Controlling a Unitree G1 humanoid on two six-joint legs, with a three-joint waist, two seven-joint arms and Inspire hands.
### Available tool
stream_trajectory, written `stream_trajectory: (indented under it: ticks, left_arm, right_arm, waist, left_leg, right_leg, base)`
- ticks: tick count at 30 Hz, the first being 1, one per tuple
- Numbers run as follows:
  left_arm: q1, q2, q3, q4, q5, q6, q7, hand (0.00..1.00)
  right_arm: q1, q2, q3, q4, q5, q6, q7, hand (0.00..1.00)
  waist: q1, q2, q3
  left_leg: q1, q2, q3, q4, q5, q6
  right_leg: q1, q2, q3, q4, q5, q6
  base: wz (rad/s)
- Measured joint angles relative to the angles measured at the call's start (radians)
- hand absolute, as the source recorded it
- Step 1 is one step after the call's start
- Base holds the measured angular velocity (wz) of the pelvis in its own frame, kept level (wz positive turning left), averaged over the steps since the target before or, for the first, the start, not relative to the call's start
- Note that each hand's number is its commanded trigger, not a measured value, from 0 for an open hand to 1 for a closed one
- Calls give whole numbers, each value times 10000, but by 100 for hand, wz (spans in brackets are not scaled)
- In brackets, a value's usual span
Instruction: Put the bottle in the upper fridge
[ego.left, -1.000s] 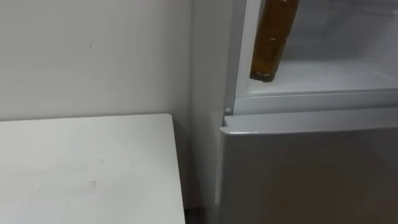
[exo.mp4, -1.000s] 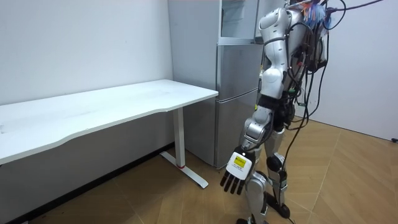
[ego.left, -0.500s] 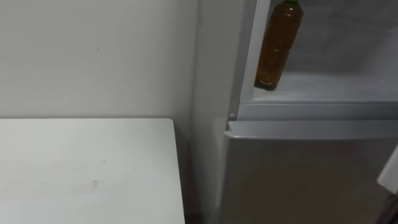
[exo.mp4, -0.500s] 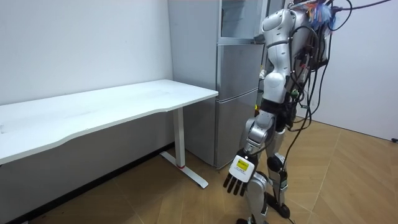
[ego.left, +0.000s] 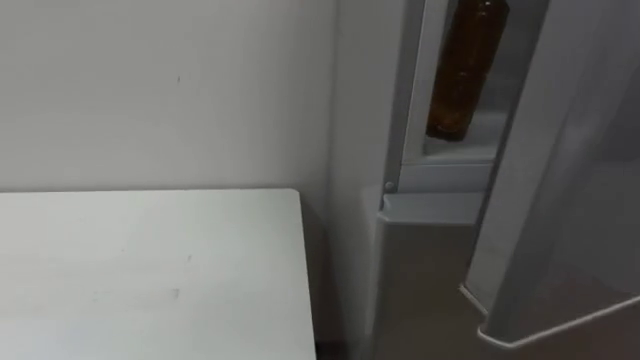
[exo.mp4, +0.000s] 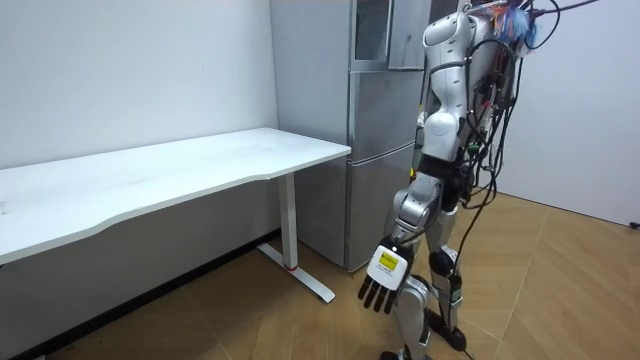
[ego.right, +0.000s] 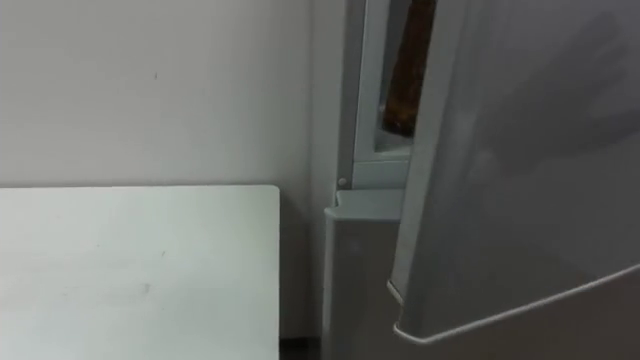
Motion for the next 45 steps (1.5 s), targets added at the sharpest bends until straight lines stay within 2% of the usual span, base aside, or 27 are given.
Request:
stream_trajectory:
  ticks: [2,6,10,11,15,16,17,20,23,26,33,40,45]
  left_arm:
    - [-25,0,-49,2,184,1,0,0]
    - [-174,-4,-290,-1,428,90,-27,0]
    - [-328,41,-284,-75,519,157,-38,0]
    - [-389,69,-284,-87,518,192,-37,0]
    - [-535,102,-461,-90,544,211,-44,0]
    - [-538,100,-466,-90,552,212,-44,0]
    - [-545,99,-500,-88,573,224,-45,0]
    - [-575,101,-529,-96,828,304,-101,0]
    - [-575,95,-572,-117,828,427,-271,0]
    - [-566,99,-555,-170,832,490,-325,0]
    - [-572,103,-558,-279,835,501,-429,0]
    - [-589,192,-572,-285,837,507,-425,0]
    - [-581,353,-613,-307,837,501,-426,0]
  right_arm:
    - [-111,-1,177,2,0,0,377,0]
    - [-305,-2,623,6,0,107,993,0]
    - [-741,-4,801,4,-16,113,1300,0]
    - [-828,-5,903,4,-17,116,1355,0]
    - [-1170,-5,1433,8,-22,326,1722,0]
    - [-1215,-5,1505,12,-40,330,1797,0]
    - [-1335,-5,1632,21,-144,351,1928,0]
    - [-1547,-6,1800,22,-499,449,2258,0]
    - [-1738,-22,1858,22,-723,544,2511,0]
    - [-1973,-37,1868,21,-795,591,2701,0]
    - [-2218,-41,1870,23,-812,760,2726,0]
    - [-2623,-59,2322,389,-857,816,2700,0]
    - [-2691,-62,2485,547,-883,828,2611,0]
  waist:
    - [-13,-43,95]
    - [11,-72,119]
    - [75,11,106]
    - [94,-19,80]
    - [259,23,63]
    - [283,28,74]
    - [317,51,131]
    - [345,79,145]
    - [475,123,117]
    - [503,181,48]
    - [539,193,40]
    - [569,143,59]
    - [597,22,127]
  left_leg:
    - [-6,5,1,37,-1,0]
    - [-36,15,-4,52,-11,-5]
    - [-24,21,-40,55,-40,-12]
    - [-23,27,-44,62,-39,-12]
    - [20,52,-49,98,-37,-14]
    - [26,55,-55,111,-38,-15]
    - [34,63,-74,160,-39,-17]
    - [-62,69,-237,220,-50,-31]
    - [-74,77,-298,232,-56,-39]
    - [-178,77,-428,315,-56,-39]
    - [-172,78,-541,391,-55,-40]
    - [-34,78,-520,346,-56,-40]
    - [-35,78,-516,359,-57,-40]
  right_leg:
    - [0,0,8,3,3,-4]
    - [-26,0,6,26,4,-6]
    - [2,13,-4,32,4,-6]
    - [6,18,-5,38,5,-7]
    - [32,28,-8,118,6,-9]
    - [43,31,-10,118,6,-9]
    - [93,35,-32,103,7,-11]
    - [129,37,-216,42,14,-22]
    - [170,43,-291,15,17,-29]
    - [197,41,-430,-20,27,-45]
    - [331,47,-537,-58,29,-48]
    - [396,51,-491,-43,35,-58]
    - [391,51,-489,-48,40,-66]
  base:
    - [0]
    - [0]
    - [0]
    - [0]
    - [0]
    - [0]
    - [6]
    - [13]
    - [9]
    - [13]
    - [5]
    - [-2]
    - [0]
